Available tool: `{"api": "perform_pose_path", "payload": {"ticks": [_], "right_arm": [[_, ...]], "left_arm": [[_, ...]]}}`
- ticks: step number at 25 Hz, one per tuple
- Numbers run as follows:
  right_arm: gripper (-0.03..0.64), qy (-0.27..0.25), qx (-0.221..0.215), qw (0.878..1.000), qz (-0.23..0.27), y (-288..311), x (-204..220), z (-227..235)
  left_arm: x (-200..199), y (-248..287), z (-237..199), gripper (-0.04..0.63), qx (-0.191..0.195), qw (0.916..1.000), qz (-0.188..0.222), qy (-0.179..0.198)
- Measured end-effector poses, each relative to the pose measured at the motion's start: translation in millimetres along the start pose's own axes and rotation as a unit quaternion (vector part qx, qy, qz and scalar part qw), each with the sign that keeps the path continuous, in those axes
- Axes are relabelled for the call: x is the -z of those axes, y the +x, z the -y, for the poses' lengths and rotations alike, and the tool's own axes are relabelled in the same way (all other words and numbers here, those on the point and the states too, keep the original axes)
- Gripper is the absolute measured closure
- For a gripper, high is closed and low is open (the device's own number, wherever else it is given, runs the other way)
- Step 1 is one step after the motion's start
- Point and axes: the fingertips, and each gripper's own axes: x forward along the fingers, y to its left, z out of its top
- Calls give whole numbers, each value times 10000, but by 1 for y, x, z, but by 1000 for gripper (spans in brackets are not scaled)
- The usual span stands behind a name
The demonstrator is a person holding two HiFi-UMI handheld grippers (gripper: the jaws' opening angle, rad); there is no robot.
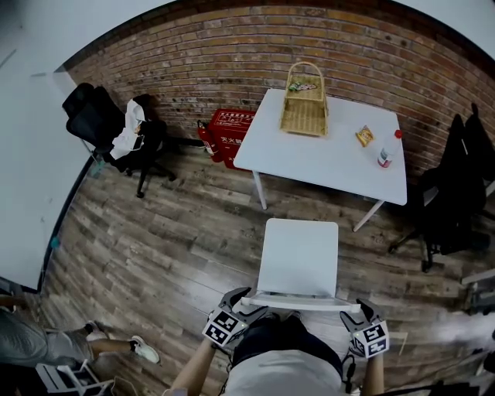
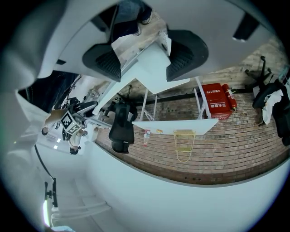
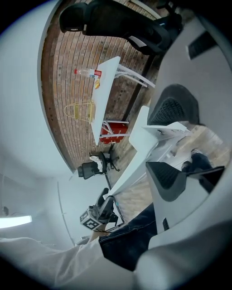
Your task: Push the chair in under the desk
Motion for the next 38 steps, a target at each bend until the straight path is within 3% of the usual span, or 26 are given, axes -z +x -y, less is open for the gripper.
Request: {"api": "perform_pose_path", "payload": {"ticks": [22,38], "right_arm": [[375,157,161,9996,-153,3,6,8],[373,187,215,9995,-163,16,-11,61]], "left_arm": [[-5,9,-2,264,-39,9999,-129,24],[-39,50,-8,265,-123,9997,-77,209]]}}
